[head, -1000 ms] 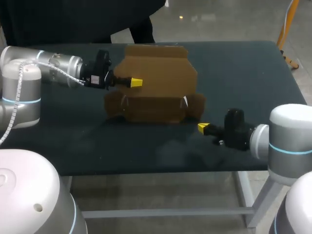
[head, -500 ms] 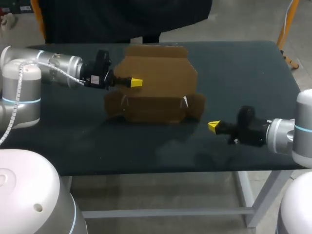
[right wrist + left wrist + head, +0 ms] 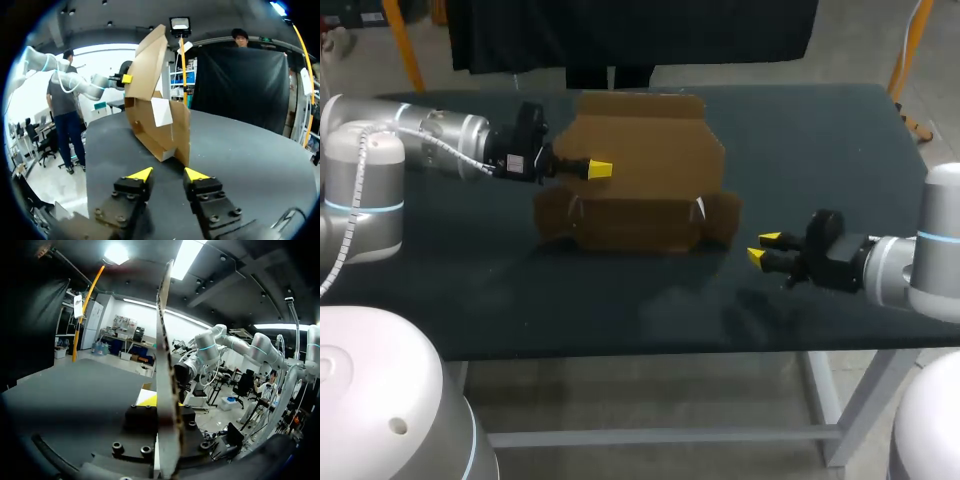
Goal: Assemble the packaging by folding the flat box into shape, placing the metal phone stand inside, and closing the box properly
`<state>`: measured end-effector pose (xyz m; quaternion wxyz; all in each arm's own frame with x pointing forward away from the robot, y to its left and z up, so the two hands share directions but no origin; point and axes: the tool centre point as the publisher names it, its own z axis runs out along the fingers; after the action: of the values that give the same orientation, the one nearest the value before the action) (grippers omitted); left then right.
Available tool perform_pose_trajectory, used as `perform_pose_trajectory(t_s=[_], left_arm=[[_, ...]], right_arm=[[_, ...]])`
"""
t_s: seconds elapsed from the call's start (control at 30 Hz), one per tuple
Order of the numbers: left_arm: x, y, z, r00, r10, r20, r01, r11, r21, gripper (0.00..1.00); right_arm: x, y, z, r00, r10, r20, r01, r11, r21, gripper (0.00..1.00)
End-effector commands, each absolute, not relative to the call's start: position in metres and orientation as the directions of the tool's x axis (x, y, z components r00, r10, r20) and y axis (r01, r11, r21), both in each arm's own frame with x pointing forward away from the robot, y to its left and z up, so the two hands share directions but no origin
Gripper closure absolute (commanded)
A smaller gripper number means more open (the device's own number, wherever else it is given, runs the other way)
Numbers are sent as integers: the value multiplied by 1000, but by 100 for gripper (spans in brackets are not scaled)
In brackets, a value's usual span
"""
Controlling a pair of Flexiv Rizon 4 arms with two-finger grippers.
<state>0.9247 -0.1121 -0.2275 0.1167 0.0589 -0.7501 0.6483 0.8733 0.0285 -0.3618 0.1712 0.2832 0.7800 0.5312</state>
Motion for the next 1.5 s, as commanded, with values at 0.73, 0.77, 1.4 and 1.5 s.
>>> perform_pose_trajectory(t_s=[0.73,0.77,1.4,1.5], left_arm=[[926,-112,-230,-965,67,252,-240,153,-959,100],[926,-112,-230,-965,67,252,-240,153,-959,100],[926,-112,-230,-965,67,252,-240,153,-959,100],[926,-112,-230,-965,67,252,-240,153,-959,100]], right_arm=[[937,52,-370,-823,568,-13,214,331,919,44],[938,53,-371,-825,565,-12,213,332,919,45],[942,73,-375,-836,549,2,215,324,921,100],[939,76,-375,-834,551,2,215,321,922,100]])
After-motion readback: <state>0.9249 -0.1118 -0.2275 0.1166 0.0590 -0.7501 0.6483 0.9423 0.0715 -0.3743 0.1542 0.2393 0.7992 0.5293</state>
